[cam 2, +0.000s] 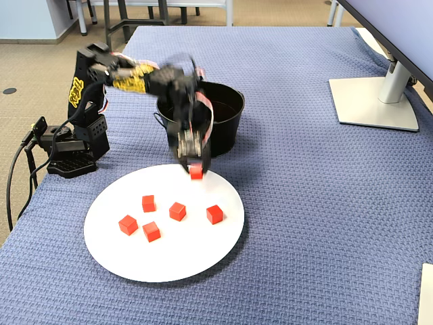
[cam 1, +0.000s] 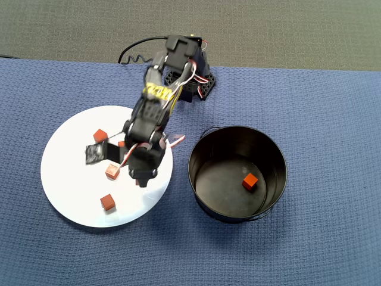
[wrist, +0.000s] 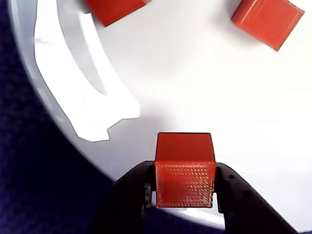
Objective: Pick up the red cubes from the white plate and place them in the black recipient
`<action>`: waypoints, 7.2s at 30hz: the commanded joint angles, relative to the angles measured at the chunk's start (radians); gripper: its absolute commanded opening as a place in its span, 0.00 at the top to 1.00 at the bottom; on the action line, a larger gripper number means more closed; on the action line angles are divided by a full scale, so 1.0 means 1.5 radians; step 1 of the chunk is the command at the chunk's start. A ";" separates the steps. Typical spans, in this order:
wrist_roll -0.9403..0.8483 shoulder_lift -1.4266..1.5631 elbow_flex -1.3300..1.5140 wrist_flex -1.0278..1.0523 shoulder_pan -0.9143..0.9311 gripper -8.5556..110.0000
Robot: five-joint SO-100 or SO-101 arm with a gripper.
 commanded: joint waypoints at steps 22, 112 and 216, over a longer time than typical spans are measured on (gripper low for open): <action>0.148 0.215 0.014 0.029 -0.307 0.64; 0.048 0.410 0.129 -0.077 -0.167 0.93; -0.897 -0.024 0.150 -0.256 0.182 0.72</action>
